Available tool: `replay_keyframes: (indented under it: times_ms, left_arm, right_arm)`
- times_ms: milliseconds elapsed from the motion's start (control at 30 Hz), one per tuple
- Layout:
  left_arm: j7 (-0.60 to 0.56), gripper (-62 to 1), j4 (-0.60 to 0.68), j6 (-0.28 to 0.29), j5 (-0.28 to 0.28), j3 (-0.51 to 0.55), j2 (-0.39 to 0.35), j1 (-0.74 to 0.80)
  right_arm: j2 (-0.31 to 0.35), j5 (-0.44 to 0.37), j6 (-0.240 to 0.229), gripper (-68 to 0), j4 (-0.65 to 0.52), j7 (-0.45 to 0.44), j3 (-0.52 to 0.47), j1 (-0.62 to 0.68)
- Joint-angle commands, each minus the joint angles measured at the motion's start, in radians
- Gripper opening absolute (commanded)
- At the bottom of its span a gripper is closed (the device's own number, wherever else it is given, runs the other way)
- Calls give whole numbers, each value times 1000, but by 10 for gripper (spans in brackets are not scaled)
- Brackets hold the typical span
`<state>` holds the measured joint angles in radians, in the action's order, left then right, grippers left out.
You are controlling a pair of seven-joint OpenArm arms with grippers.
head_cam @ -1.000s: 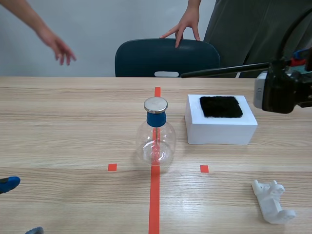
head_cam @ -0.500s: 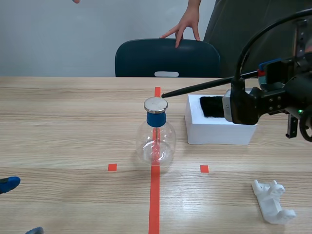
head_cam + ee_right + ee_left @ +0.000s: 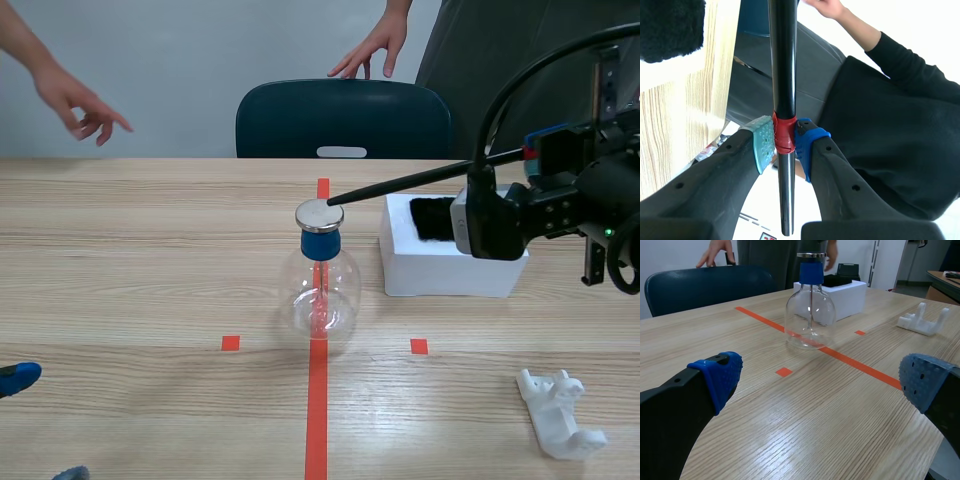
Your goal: Do the electroscope experiment. move the rod toward and away from the electroscope
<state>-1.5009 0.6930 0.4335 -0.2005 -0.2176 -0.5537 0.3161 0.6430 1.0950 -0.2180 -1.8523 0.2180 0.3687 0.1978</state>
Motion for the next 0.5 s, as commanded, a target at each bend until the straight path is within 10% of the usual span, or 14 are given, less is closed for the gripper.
replay_keyframes:
  times_ms: [0, 467]
  left_arm:
    - [-47, 14, 9, -2, 10, 1, -4, -1]
    - [-47, 14, 9, -2, 9, 1, -4, -1]
  right_arm:
    - [11, -11, 25, -673, -10, 5, -10, -18]
    - [-6, -146, 72, -673, -150, -42, -231, 163]
